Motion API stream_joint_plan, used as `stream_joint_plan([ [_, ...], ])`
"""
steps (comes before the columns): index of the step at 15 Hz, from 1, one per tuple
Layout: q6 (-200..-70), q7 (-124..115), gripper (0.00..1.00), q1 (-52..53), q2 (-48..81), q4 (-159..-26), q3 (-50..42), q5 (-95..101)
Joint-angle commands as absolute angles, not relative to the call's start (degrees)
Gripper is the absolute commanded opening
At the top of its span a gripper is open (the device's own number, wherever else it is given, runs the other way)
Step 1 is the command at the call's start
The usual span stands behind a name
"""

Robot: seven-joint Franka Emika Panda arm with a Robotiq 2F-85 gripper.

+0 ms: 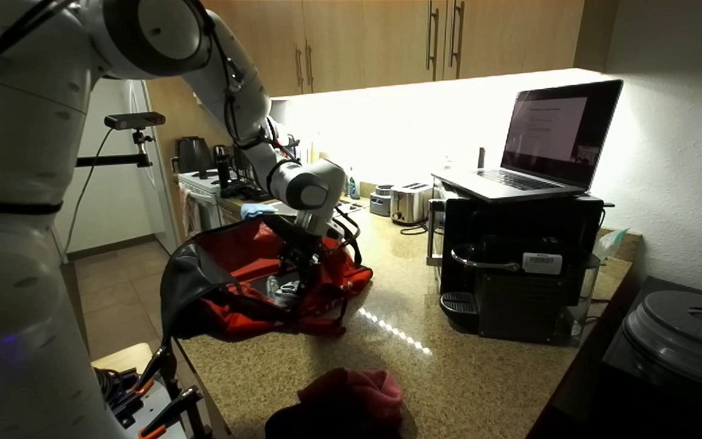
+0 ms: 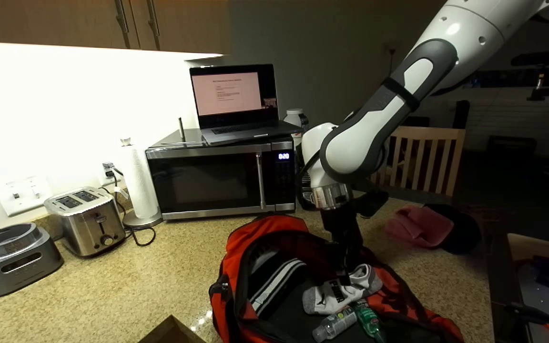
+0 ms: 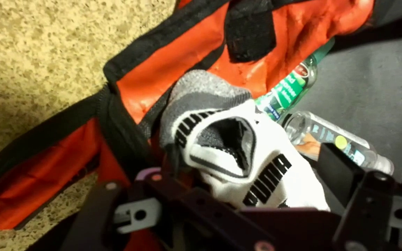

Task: Remove the sock from the bag

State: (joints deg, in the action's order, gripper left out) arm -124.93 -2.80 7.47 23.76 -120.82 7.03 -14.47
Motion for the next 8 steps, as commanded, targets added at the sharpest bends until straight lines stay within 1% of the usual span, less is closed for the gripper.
stream_joint_plan([
  [1,-123.8,-0.7,1.0,6.5,23.8,-121.5,7.7,-14.8],
  [4,-122.2,-0.8,1.0,6.5,24.0,-121.6,7.5,-14.4],
  [5,-122.0,-0.6,0.97,6.5,24.1,-121.6,7.6,-14.5],
  [6,-121.9,-0.4,0.73,6.5,24.3,-121.5,7.7,-14.7],
  [7,-121.7,-0.3,0.73,6.4,24.3,-121.5,7.7,-14.7],
  [8,-121.7,-0.2,0.68,6.4,24.4,-121.5,7.7,-14.9],
])
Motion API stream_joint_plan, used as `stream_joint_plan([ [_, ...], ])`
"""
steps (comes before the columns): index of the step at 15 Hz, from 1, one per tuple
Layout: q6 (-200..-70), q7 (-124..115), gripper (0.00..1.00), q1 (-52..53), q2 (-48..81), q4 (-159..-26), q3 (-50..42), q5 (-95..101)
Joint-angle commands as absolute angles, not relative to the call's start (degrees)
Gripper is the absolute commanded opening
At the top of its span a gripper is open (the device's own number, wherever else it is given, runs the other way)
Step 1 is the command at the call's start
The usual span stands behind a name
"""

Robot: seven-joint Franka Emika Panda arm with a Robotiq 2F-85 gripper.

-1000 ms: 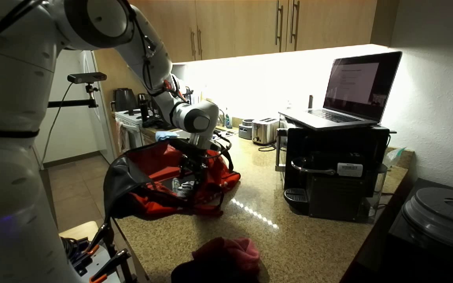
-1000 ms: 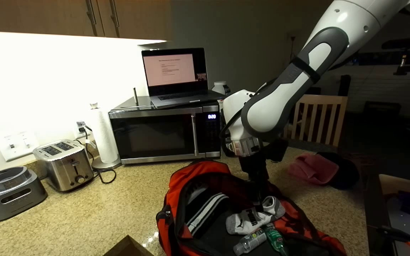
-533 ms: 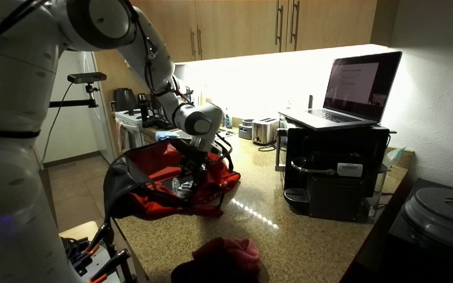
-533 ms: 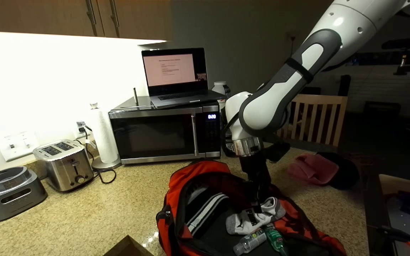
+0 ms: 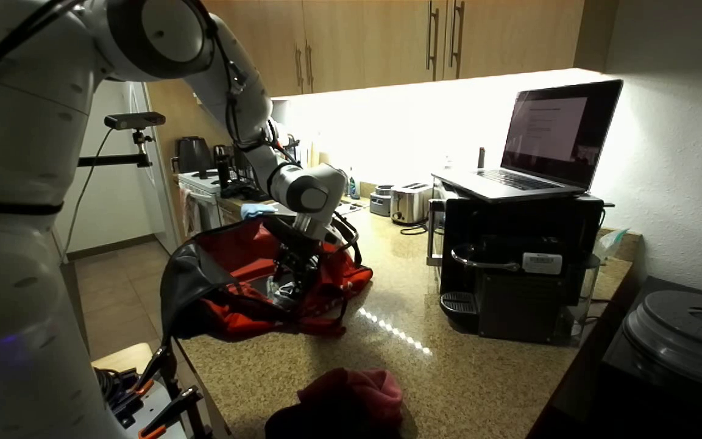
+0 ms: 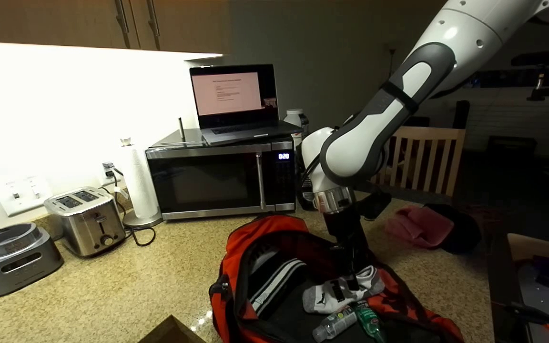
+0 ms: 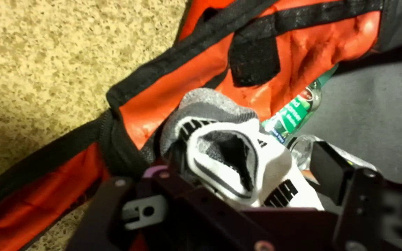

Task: Remove the sock from the bag

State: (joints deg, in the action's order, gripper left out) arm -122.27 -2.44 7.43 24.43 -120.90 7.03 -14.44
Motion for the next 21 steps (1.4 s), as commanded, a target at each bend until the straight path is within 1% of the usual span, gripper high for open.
stream_joint_plan([
  [1,-121.5,-0.1,0.62,6.3,24.4,-121.6,7.7,-15.1],
  [2,-121.6,-0.1,0.54,6.3,24.5,-121.6,7.7,-15.2],
  [4,-121.6,-0.1,0.42,6.1,24.6,-121.6,7.7,-15.4],
  [9,-121.5,-0.5,0.09,5.7,24.6,-121.4,7.6,-15.7],
  [10,-121.4,-0.9,0.06,5.7,24.2,-121.4,7.6,-15.9],
  [13,-120.7,-2.4,0.01,5.8,22.2,-121.7,7.7,-16.5],
  [14,-120.5,-2.8,0.01,5.8,21.1,-121.9,7.7,-17.1],
  [15,-120.3,-3.1,0.04,5.8,19.9,-122.2,7.7,-17.7],
  [16,-120.1,-3.4,0.05,5.8,18.7,-122.4,7.7,-18.4],
  [21,-120.6,-3.3,0.05,6.1,12.0,-123.7,7.5,-20.3],
])
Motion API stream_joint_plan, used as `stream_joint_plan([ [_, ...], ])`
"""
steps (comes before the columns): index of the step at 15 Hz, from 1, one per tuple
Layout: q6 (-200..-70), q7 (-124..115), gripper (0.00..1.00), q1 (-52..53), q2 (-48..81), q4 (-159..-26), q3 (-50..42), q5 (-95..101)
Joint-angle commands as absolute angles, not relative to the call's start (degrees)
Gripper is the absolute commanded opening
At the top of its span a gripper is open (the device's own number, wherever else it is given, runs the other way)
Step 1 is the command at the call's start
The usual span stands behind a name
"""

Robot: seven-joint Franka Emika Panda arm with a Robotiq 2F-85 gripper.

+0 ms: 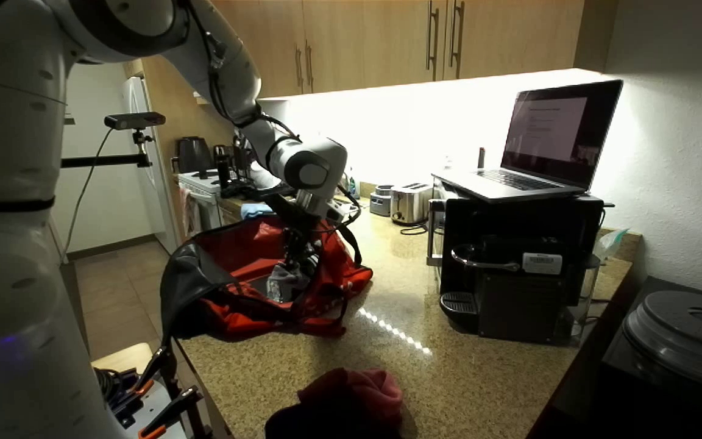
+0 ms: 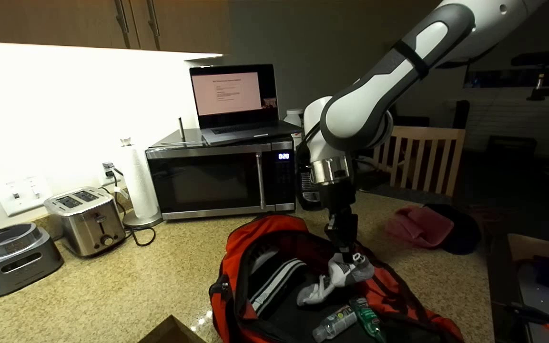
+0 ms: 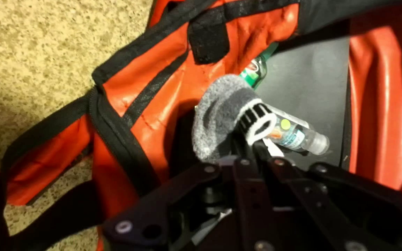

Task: Remove the sock from the bag

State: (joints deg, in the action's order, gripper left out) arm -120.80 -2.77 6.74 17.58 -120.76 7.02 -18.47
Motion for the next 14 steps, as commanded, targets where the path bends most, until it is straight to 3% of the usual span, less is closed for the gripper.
stream_joint_plan([
  [1,-120.5,-3.0,0.05,6.0,10.7,-123.9,7.4,-20.4],
  [14,-122.1,-8.4,0.05,2.0,2.0,-125.6,0.9,-19.3],
])
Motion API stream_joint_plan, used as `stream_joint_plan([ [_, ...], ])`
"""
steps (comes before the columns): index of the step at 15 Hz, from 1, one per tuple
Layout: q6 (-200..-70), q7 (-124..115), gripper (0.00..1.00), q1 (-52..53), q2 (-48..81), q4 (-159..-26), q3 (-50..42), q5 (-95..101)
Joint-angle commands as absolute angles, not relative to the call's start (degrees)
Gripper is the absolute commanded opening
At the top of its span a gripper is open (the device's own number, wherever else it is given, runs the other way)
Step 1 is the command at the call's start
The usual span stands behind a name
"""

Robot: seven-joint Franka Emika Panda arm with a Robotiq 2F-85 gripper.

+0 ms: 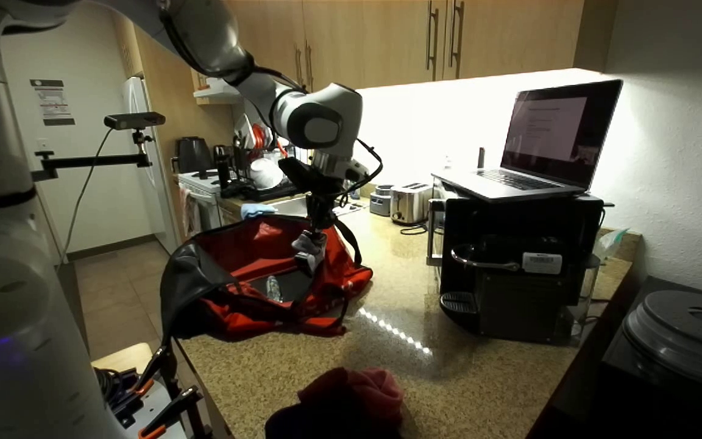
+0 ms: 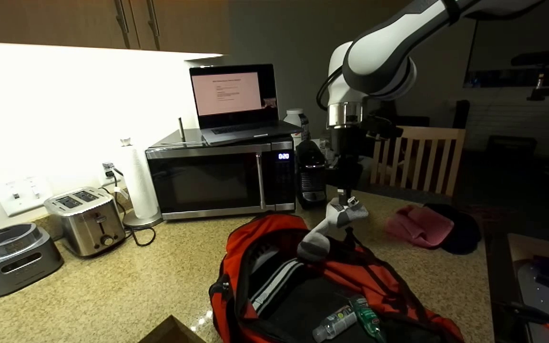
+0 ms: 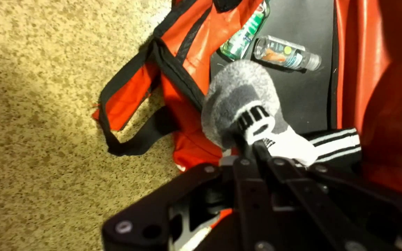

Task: Remove the sock from the bag

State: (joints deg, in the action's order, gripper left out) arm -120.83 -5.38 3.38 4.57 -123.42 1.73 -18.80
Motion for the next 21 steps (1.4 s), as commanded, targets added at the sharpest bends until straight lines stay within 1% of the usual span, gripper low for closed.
stream_joint_plan([
  [1,-122.2,-9.3,0.05,1.6,1.8,-125.6,0.4,-19.3],
  [10,-129.1,-17.1,0.05,-0.2,-1.0,-129.7,-1.9,-18.8],
  [21,-138.5,-27.8,0.05,-0.5,-13.3,-141.1,-0.1,-17.4],
])
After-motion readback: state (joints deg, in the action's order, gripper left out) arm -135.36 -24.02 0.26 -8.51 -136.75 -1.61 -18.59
